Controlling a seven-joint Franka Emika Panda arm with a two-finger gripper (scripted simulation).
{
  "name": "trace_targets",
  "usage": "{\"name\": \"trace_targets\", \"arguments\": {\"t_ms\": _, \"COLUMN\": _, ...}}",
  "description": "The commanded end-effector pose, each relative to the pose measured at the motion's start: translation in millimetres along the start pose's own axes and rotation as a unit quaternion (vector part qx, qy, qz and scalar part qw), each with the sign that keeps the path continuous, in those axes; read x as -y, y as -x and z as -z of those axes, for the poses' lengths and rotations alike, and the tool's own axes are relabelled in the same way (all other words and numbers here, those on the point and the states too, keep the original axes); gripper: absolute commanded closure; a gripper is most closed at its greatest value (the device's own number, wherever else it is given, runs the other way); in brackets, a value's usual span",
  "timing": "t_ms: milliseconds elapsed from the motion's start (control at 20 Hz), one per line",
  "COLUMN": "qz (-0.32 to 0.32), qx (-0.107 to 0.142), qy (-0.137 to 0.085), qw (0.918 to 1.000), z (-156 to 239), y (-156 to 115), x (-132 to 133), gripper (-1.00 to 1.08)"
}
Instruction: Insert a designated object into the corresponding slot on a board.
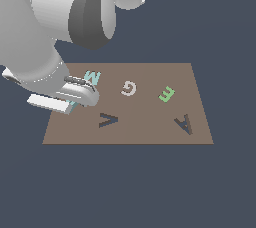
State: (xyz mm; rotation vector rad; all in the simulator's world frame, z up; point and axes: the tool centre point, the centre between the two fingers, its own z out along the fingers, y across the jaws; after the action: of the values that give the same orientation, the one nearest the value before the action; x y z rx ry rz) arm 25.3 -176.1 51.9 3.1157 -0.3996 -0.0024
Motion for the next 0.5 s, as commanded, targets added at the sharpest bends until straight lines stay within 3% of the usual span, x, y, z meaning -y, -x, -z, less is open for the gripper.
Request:
{"name": "trace_targets", "arguments": {"t_ms": 0, "qz": -0.002, "qx": -0.001, "qy": 0.0, "qw": 1.0, "z": -2, "y": -2, "x": -3, "gripper": -0.92}}
{"name": "trace_targets", "arguments": {"t_ms": 450, "qz": -0.002, "qx": -0.001, "qy": 0.0, "qw": 1.0, "z": -18, "y": -2, "x": -3, "gripper": -0.92}}
